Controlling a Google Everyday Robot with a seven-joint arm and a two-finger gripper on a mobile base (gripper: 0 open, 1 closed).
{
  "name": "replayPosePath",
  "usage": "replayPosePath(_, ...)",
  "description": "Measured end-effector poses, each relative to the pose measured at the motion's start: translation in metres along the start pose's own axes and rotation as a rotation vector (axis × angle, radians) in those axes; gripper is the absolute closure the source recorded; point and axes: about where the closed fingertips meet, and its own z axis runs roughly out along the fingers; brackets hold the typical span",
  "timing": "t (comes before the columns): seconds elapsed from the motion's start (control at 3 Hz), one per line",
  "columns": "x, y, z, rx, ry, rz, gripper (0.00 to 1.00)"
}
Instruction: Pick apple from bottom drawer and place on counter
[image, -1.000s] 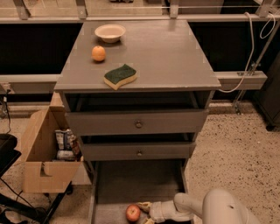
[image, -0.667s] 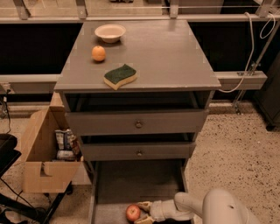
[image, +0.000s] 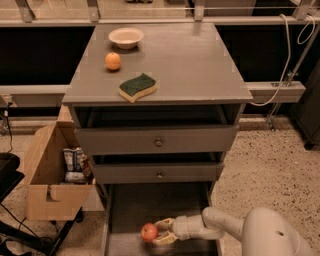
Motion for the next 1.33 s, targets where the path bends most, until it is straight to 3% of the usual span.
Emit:
replayPosePath(0.33, -0.036, -0.010, -0.018, 0.020, -0.033, 0.005, 1.00)
replayPosePath(0.67, -0.062, -0.017, -0.050, 0.055, -0.099, 0.021, 1.00)
replayPosePath(1.0, -0.082, -0.009, -0.097, 0.110, -0.162, 0.033, 1.00)
replayPosePath(1.33, -0.104, 0.012, -0.176, 0.231, -0.230, 0.063, 1.00)
